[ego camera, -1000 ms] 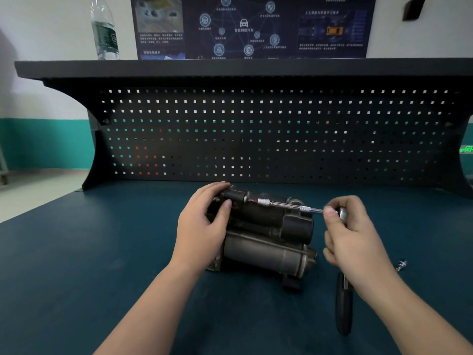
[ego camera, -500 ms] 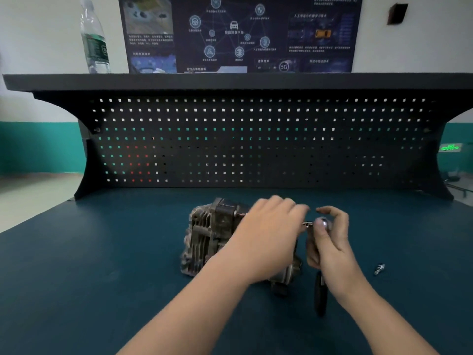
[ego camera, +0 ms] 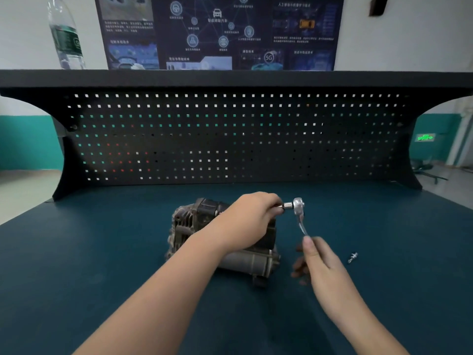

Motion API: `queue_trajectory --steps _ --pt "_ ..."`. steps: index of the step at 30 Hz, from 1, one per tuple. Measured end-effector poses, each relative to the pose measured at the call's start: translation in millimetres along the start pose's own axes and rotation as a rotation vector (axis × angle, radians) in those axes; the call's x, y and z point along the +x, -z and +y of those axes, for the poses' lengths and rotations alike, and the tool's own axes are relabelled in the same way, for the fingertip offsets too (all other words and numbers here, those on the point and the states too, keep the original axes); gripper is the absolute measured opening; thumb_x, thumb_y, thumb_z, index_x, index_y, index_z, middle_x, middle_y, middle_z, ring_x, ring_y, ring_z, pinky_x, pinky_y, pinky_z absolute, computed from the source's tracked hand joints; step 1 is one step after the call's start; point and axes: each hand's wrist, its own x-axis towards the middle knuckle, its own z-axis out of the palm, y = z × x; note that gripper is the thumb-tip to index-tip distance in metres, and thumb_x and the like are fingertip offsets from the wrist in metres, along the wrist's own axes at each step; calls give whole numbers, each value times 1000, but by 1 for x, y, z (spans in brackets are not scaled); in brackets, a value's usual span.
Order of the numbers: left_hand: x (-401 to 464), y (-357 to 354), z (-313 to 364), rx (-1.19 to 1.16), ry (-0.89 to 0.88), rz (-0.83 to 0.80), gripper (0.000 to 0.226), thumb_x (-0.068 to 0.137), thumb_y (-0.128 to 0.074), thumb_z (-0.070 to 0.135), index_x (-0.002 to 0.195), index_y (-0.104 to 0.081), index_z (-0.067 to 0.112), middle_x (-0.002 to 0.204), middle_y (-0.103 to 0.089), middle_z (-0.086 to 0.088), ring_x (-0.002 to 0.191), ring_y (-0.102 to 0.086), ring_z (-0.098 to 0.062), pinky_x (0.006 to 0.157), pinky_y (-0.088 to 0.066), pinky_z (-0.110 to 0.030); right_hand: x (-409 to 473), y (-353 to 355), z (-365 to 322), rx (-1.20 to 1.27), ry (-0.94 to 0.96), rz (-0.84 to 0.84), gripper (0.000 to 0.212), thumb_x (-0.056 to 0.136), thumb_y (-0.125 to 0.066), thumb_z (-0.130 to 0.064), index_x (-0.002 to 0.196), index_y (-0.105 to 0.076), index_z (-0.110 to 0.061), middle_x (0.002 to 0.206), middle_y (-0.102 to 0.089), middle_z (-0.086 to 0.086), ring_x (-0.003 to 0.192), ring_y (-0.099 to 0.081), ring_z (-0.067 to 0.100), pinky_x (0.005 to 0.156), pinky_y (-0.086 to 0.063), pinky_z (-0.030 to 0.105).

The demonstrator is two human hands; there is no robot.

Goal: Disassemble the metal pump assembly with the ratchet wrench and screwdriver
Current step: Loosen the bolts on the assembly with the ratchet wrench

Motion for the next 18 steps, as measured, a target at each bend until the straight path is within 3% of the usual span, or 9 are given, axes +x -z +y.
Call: queue_trajectory --steps 4,7,11,13,15,18 --pt "-2 -6 3 13 -1 -19 16 98 -46 20 95 -61 14 84 -55 6 84 -52 -15 73 -37 -23 -20 -6 -3 13 -84 39 26 99 -38 -36 89 -51 -16 49 -53 -3 42 -50 12 50 -39 29" --pt "-5 -14 5 64 9 46 16 97 -45 15 89 -59 14 80 -54 3 81 -52 -20 69 -32 -26 -35 -14 -9 50 -105 117 5 98 -46 -27 97 -44 -21 51 -55 -1 36 -49 13 50 -39 30" --pt "-8 -17 5 108 -26 111 16 97 -43 13 86 -53 17 78 -50 4 79 -51 -22 73 -29 -27 -44 -16 -23 125 -104 198 22 95 -51 -16 109 -42 -30 52 -61 -2 33 -50 12 49 -44 29" --pt "-10 -21 4 160 -69 145 14 97 -42 15 92 -55 16 84 -56 2 81 -51 -22 74 -29 -29 -44 -17 -27 219 -143 175 10 98 -46 -16 103 -49 -24 43 -53 -3 30 -41 11 39 -37 23" --pt "-13 -27 2 240 -113 174 16 98 -41 20 99 -57 15 90 -60 1 84 -52 -22 74 -30 -31 -43 -23 -22 275 -191 131 16 101 -40 -15 97 -55 -16 40 -41 -4 29 -31 11 35 -27 16" --pt "-15 -29 -1 238 -117 187 18 97 -42 24 97 -59 17 87 -62 2 83 -53 -21 72 -31 -32 -43 -34 -7 190 -156 120 19 101 -37 -11 89 -53 -14 43 -41 -5 32 -34 11 37 -31 22"
